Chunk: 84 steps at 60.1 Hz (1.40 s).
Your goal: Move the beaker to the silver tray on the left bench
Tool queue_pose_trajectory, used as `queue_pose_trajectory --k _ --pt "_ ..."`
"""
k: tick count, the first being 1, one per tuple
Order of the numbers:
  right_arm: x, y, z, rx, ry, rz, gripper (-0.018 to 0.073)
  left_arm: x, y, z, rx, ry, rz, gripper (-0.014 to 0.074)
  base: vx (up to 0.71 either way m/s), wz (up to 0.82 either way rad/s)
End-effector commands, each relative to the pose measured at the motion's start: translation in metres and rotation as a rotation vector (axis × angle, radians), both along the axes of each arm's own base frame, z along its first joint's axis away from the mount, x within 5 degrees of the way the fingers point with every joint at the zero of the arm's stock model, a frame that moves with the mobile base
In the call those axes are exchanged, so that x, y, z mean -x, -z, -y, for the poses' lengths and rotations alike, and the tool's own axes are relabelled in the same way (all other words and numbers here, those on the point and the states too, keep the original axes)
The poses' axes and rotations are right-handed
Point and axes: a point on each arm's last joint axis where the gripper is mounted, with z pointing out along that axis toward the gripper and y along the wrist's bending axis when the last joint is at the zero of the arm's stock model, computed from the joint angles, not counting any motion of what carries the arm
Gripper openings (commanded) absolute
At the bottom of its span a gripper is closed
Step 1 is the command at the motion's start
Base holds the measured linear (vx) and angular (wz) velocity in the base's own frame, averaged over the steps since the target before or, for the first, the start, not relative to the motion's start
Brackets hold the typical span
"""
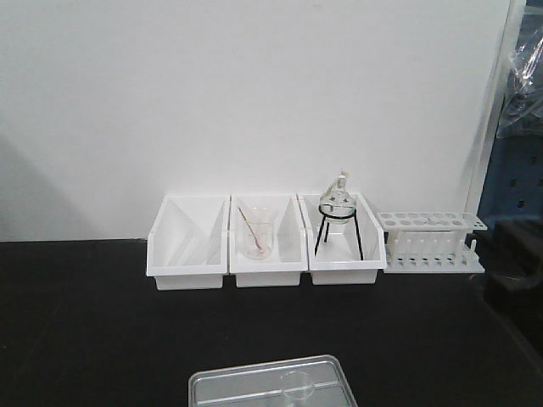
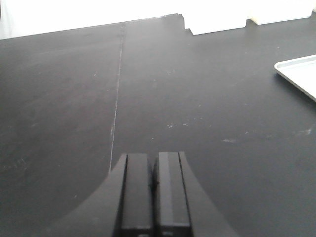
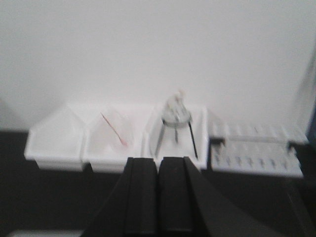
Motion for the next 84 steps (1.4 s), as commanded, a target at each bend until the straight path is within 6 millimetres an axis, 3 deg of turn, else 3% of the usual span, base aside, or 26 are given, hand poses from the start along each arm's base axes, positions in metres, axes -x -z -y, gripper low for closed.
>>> queue_pose_trajectory --k 1,7,13,19,24,32,38,58,84 --pt "0.015 -0.006 -0.001 0.144 -0.079 -0.040 -0.0014 -0.002 0.000 0.001 0.005 0.009 0.062 0.0001 0.00 0.00" --pt "0.041 -0.002 0.003 0.208 -0.122 -0.066 -0.0014 -0.002 0.000 0.001 0.005 0.009 0.062 0.0001 0.00 0.00" --pt "0.071 0.015 0.012 0.213 -0.092 0.005 -0.0012 -0.002 0.000 0.001 0.005 0.009 0.062 0.0001 0.00 0.00" --pt "0.100 0.047 0.022 0.145 -0.039 0.100 -0.0011 -0.002 0.000 0.001 0.005 0.009 0.062 0.0001 0.00 0.00" --pt "0.119 0.085 0.027 0.068 -0.020 0.166 -0.0011 -0.002 0.000 0.001 0.005 0.009 0.062 0.0001 0.00 0.00" --pt "0.133 0.143 0.030 -0.028 -0.013 0.145 -0.0011 -0.002 0.000 0.001 0.005 0.009 0.062 0.0001 0.00 0.00" --pt "0.139 0.166 0.031 -0.054 -0.010 0.155 -0.0011 -0.002 0.000 0.001 0.005 0.009 0.062 0.0001 0.00 0.00" --pt "0.139 0.166 0.039 -0.060 0.123 0.168 -0.0011 -0.002 0.000 0.001 0.005 0.010 0.062 0.0001 0.00 0.00" --pt "0.139 0.166 0.039 -0.060 0.130 0.169 -0.0011 -0.002 0.000 0.001 0.005 0.010 0.062 0.0001 0.00 0.00"
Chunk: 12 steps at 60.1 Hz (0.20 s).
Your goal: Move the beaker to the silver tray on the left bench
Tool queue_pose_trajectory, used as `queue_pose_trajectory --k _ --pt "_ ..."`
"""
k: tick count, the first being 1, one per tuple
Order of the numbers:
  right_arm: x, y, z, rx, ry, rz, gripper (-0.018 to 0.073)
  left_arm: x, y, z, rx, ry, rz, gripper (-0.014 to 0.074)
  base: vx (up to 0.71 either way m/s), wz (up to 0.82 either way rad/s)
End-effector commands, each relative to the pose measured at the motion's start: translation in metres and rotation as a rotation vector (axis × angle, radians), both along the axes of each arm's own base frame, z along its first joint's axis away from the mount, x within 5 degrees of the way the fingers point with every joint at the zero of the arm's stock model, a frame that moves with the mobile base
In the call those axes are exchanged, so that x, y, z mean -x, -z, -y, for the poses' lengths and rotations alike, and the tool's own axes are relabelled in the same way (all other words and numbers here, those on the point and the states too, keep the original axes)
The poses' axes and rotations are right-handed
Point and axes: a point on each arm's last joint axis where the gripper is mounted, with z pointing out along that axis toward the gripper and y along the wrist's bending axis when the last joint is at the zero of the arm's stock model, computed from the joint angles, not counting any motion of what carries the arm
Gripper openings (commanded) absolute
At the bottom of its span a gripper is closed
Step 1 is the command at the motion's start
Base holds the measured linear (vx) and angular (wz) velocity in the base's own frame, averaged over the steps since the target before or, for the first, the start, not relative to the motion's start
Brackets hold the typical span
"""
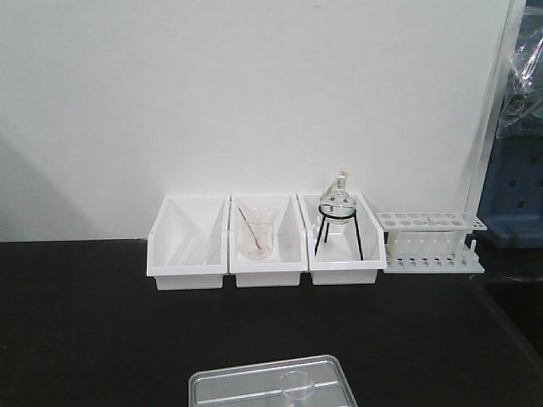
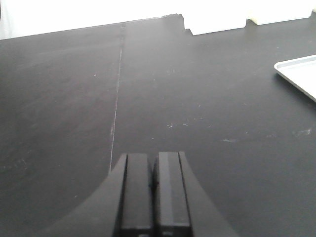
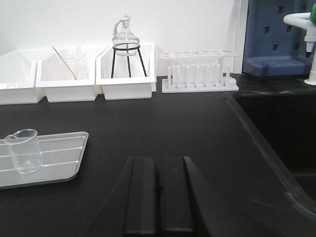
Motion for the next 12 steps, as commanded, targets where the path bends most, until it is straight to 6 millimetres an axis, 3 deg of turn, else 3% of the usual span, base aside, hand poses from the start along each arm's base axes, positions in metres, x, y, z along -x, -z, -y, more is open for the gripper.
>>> queue_pose_trajectory --k 1,12 --pt "0.0002 -0.0065 -0.0012 -0.002 -0.011 0.092 -0.0011 -0.0018 -0.0002 0.0008 0.005 0.010 0.062 0.0001 0.00 0.00" --pt "0.0002 -0.0063 -0.0011 -0.002 -0.011 0.090 -0.0011 -0.0018 -0.0002 0.0008 0.005 0.010 0.062 0.0001 0.00 0.00"
